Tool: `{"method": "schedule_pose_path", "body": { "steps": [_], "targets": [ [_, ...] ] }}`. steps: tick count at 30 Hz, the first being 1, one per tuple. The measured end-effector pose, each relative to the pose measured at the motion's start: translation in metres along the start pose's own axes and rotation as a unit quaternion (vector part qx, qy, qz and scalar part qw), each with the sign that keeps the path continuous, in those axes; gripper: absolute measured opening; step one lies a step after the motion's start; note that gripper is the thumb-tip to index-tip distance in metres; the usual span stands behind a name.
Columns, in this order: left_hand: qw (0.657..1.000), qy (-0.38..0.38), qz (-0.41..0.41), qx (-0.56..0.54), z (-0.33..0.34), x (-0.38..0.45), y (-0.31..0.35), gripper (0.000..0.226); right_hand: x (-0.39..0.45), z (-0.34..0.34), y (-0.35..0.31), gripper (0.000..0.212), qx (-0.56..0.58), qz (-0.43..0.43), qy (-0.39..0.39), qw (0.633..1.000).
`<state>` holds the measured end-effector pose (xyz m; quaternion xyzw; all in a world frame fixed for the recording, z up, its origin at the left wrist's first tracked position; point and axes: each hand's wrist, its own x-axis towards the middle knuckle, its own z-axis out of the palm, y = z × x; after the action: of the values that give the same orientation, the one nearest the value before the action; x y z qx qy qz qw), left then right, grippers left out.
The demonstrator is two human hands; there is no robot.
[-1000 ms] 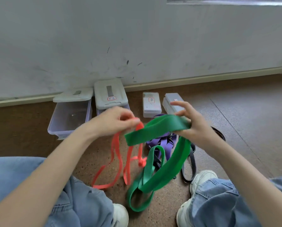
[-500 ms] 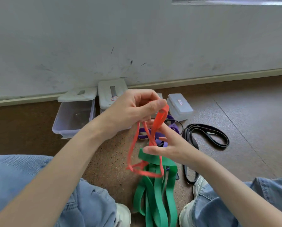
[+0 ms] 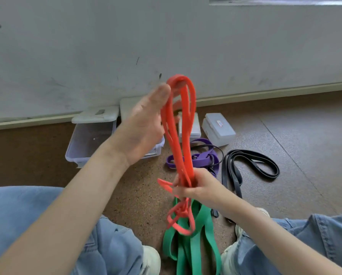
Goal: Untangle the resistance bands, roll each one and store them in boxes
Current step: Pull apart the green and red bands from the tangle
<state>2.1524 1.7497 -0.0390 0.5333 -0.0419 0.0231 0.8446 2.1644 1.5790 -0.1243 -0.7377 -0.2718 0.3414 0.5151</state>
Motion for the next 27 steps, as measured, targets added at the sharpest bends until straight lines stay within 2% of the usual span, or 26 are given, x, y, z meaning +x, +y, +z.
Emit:
{"method": "schedule_pose_path", "body": {
  "steps": [1,3,5,7,8,9,10,11,12,14,16,17,20,23,25,27],
  "targets": [
    [0.999,0.019,-0.029,0.038,-0.005,-0.001,-0.008,0.040,0.000,0.000,0.001,0.003,0.030,0.000,0.034,0.999],
    [0.990,0.088,-0.084,0.074,-0.018,0.000,-0.027,0.037,0.002,-0.006,-0.001,0.009,0.100,0.000,0.110,0.989],
    [0.969,0.196,-0.117,0.089,-0.035,0.003,-0.040,0.016,0.008,-0.018,-0.004,0.008,0.140,-0.004,0.188,0.972],
    [0.928,0.291,-0.166,0.165,-0.052,0.006,-0.050,0.001,0.013,-0.032,-0.006,0.019,0.121,0.010,0.255,0.959],
    [0.899,0.308,-0.202,0.238,-0.060,0.007,-0.054,0.006,0.016,-0.038,-0.006,0.031,0.117,0.017,0.271,0.955],
    [0.866,0.306,-0.234,0.318,-0.065,0.005,-0.059,0.021,0.018,-0.042,-0.005,0.041,0.116,0.022,0.277,0.954],
    [0.836,0.286,-0.251,0.394,-0.069,0.003,-0.064,0.041,0.019,-0.045,-0.004,0.050,0.100,0.021,0.278,0.955],
    [0.826,0.246,-0.244,0.444,-0.069,0.003,-0.067,0.062,0.021,-0.045,-0.003,0.056,0.059,0.019,0.275,0.960],
    [0.845,0.184,-0.225,0.448,-0.066,0.004,-0.069,0.080,0.024,-0.044,-0.002,0.056,-0.003,0.020,0.262,0.965],
    [0.908,0.034,-0.224,0.351,-0.052,0.007,-0.069,0.098,0.029,-0.037,-0.001,0.050,-0.078,0.023,0.213,0.974],
    [0.924,-0.065,-0.240,0.291,-0.041,0.011,-0.073,0.089,0.033,-0.035,-0.001,0.043,-0.025,0.009,0.177,0.984],
    [0.923,-0.080,-0.244,0.285,-0.039,0.012,-0.077,0.076,0.037,-0.037,-0.003,0.040,0.044,-0.004,0.177,0.983],
    [0.915,-0.064,-0.258,0.303,-0.037,0.014,-0.095,0.048,0.055,-0.048,-0.006,0.036,0.265,-0.038,0.199,0.943],
    [0.925,0.003,-0.232,0.301,-0.040,0.012,-0.118,0.035,0.085,-0.050,-0.001,0.031,0.393,-0.032,0.209,0.895],
    [0.933,0.079,-0.230,0.264,-0.048,0.006,-0.130,0.027,0.105,-0.041,0.007,0.025,0.426,0.001,0.204,0.881],
    [0.929,0.161,-0.252,0.218,-0.063,-0.007,-0.140,0.025,0.124,-0.026,0.021,0.019,0.384,0.049,0.171,0.906]
  ]
}}
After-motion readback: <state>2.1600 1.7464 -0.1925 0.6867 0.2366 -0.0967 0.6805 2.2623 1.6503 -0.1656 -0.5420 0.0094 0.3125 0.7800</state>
